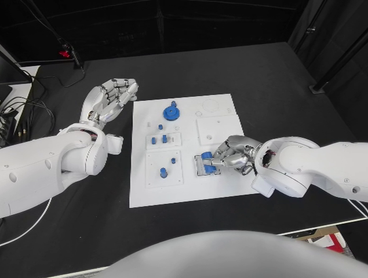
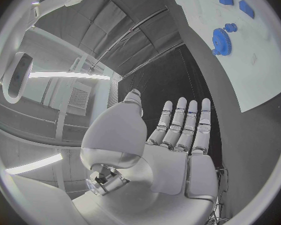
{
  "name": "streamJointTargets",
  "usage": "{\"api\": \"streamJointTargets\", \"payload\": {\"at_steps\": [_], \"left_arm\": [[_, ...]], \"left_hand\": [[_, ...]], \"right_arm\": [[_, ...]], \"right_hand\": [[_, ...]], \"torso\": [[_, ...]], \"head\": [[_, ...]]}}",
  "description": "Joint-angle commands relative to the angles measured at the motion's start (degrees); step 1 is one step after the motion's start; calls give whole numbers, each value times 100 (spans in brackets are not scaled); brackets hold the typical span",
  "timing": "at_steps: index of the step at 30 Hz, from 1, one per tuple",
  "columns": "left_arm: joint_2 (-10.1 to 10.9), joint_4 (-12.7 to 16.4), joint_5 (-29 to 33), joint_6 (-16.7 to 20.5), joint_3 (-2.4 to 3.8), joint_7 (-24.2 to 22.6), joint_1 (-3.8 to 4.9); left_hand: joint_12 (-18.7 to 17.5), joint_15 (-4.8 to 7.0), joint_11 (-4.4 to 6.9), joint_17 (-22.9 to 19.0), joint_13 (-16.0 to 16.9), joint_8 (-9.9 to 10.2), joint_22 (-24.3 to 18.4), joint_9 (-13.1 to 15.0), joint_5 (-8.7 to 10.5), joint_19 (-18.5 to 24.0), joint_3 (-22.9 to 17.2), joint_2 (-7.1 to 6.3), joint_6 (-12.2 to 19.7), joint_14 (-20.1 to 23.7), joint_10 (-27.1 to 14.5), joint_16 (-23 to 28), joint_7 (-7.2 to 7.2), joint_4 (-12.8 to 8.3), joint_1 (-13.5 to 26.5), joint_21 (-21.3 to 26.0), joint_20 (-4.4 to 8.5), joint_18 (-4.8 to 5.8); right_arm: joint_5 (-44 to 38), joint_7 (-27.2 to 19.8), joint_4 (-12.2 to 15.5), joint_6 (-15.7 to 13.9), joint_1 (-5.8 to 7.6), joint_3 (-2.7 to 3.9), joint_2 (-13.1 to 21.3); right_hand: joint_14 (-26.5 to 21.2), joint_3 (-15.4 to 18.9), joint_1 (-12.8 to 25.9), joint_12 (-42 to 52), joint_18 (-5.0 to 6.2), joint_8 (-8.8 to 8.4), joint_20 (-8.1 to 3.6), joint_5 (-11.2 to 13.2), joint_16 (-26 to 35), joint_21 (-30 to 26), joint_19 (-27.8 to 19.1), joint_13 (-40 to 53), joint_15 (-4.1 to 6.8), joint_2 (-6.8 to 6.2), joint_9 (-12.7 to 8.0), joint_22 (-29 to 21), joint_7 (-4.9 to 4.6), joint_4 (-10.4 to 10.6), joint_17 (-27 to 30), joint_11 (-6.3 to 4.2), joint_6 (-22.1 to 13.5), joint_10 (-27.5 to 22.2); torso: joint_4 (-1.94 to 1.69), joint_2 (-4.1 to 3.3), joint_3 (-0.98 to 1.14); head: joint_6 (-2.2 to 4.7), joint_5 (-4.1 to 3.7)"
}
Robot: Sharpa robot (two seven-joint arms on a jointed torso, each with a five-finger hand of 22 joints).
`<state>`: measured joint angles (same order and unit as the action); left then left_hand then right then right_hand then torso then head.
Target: Assemble the parts on the task board
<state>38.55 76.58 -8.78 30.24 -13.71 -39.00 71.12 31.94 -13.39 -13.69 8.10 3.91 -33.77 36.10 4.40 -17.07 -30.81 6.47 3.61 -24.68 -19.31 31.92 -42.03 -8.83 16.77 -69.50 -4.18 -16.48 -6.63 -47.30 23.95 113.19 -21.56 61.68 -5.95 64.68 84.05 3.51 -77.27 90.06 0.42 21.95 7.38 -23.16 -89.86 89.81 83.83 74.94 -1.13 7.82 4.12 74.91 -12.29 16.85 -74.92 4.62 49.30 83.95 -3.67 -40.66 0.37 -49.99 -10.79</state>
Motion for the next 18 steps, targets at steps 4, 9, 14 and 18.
{"api": "streamJointTargets", "payload": {"at_steps": [4,9,14,18], "left_arm": [[-3,5,1,-54,5,-419,4],[1,5,1,-53,5,-415,2],[3,7,1,-58,5,-412,1],[3,6,1,-62,5,-409,0]], "left_hand": [[25,12,-1,-8,-7,-31,-5,-7,-35,-26,33,64,39,24,-36,-31,-731,-4,-9,-27,-9,-23],[25,12,-1,-8,-7,-31,-5,-7,-35,-26,33,64,39,24,-36,-31,-731,-4,-9,-27,-9,-23],[29,12,-1,-12,-7,-33,-7,-9,-38,-25,35,70,43,23,-36,-35,-731,-5,-12,-27,-9,-22],[33,12,-1,-16,-7,-35,-8,-10,-41,-24,37,75,45,23,-36,-39,-731,-5,-14,-27,-9,-22]], "right_arm": [[-138,180,-3,110,3,-1,-58],[-166,282,-23,171,3,-1,-82],[-209,332,-36,212,3,-1,-108],[-277,344,-40,239,3,-1,-132]], "right_hand": [[595,38,43,-6,-42,-15,-42,-19,-14,19,617,1506,47,11,5,1509,449,-9,-1508,-40,533,605],[595,53,59,-6,-42,-32,-44,-12,-14,19,617,1506,50,9,2,1509,450,-9,-1508,-40,536,605],[595,68,79,-6,-42,-50,-46,14,-14,19,617,1506,55,20,3,1509,453,-8,-1508,-43,554,605],[595,104,123,-6,-42,-100,-51,68,-14,19,617,1506,60,33,-3,1509,439,-8,-1508,-36,531,605]], "torso": [[-1,-5,2],[5,-1,0],[5,-5,0],[3,-2,-1]], "head": [[-1,2],[-1,3],[-1,2],[-1,-1]]}}
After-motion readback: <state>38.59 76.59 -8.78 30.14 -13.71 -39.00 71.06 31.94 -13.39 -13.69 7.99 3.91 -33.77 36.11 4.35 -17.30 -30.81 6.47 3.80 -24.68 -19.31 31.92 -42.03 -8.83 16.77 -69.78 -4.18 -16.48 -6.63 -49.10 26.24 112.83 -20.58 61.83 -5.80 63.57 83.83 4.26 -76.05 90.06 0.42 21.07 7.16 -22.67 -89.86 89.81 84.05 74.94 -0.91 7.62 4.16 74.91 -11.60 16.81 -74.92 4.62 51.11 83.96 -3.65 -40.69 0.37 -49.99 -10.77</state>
